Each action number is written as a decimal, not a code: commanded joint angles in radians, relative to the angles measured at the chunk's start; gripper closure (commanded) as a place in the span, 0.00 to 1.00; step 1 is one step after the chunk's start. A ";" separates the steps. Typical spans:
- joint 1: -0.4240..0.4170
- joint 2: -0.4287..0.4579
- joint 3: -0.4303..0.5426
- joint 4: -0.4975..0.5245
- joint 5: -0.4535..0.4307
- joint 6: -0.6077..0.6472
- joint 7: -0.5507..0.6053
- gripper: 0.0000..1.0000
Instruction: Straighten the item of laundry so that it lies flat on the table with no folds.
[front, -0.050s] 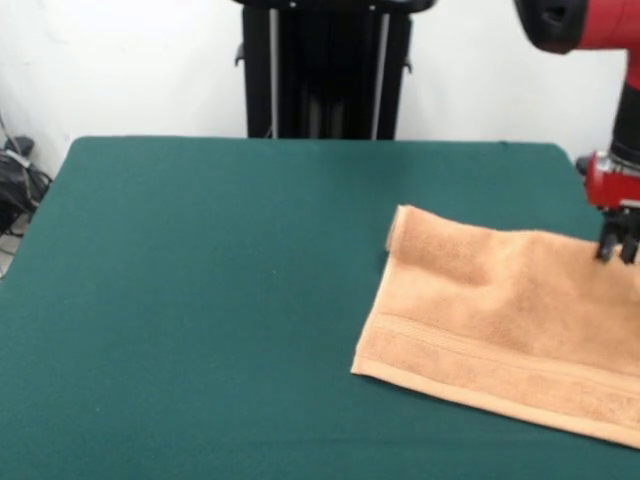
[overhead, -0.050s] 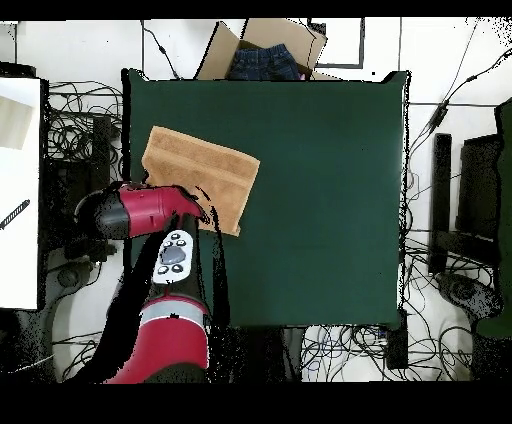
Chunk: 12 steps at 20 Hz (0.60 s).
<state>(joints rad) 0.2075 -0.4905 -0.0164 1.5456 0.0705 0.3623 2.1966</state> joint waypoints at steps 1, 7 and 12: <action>-0.083 0.013 0.049 0.103 0.020 -0.075 0.142 0.00; -0.125 0.017 0.076 0.090 -0.001 -0.051 0.096 0.00; -0.151 0.029 0.087 0.088 -0.019 -0.061 0.080 0.00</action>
<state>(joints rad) 0.0844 -0.4907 -0.0085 1.5563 0.0693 0.3514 2.1966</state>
